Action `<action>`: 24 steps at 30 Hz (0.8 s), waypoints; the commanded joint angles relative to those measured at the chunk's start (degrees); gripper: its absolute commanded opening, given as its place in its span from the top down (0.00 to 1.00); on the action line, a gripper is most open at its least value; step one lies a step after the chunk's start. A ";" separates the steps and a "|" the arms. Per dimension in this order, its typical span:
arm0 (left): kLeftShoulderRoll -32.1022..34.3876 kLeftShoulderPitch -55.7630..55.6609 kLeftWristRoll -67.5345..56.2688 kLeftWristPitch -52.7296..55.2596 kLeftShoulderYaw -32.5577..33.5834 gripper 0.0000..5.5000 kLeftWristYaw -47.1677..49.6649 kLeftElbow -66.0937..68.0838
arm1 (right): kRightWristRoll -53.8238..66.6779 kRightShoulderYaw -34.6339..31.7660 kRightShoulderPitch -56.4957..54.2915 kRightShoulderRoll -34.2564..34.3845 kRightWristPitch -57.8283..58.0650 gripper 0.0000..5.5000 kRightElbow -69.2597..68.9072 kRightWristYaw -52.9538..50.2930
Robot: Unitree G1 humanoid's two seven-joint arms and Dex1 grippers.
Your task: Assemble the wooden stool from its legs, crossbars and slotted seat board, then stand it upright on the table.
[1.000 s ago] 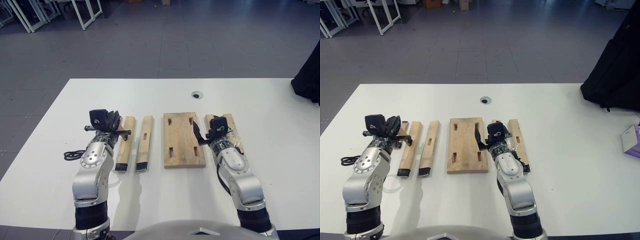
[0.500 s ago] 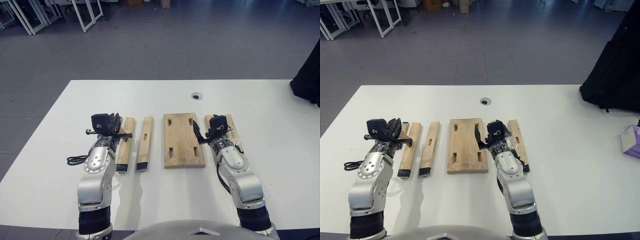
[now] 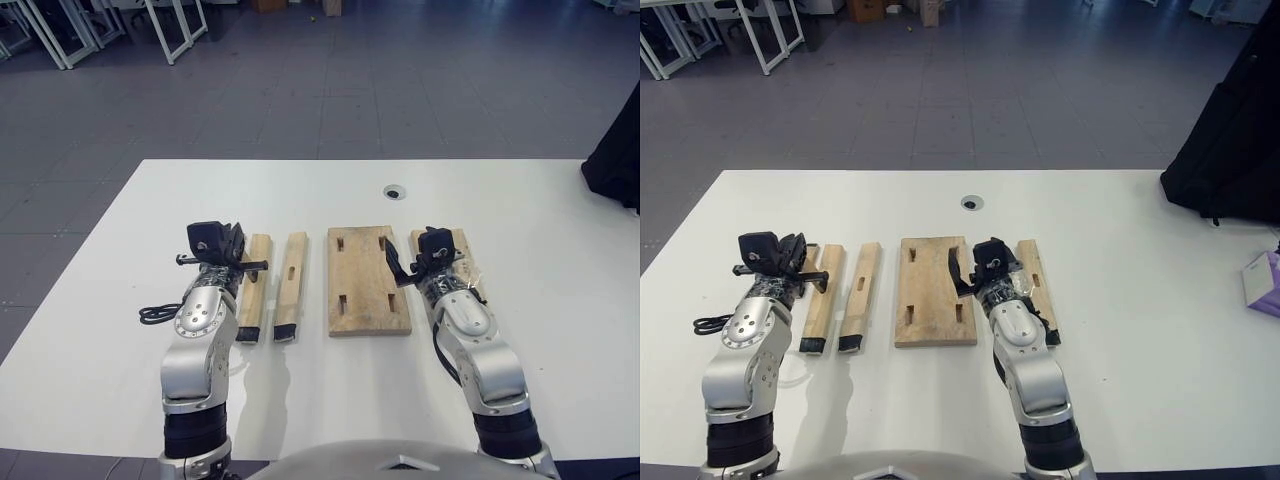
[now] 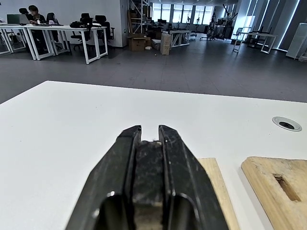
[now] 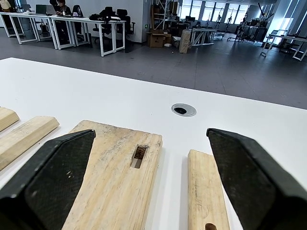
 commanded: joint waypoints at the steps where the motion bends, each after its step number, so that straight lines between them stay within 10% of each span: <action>1: -1.89 1.64 1.22 0.56 -1.30 0.92 1.34 1.26 | 0.09 -0.69 -1.17 0.46 0.39 0.22 0.41 -0.12; 24: 2.30 -8.55 2.30 8.38 3.21 0.61 1.48 -8.04 | -0.09 -0.11 -0.47 1.21 0.28 0.22 0.29 -0.56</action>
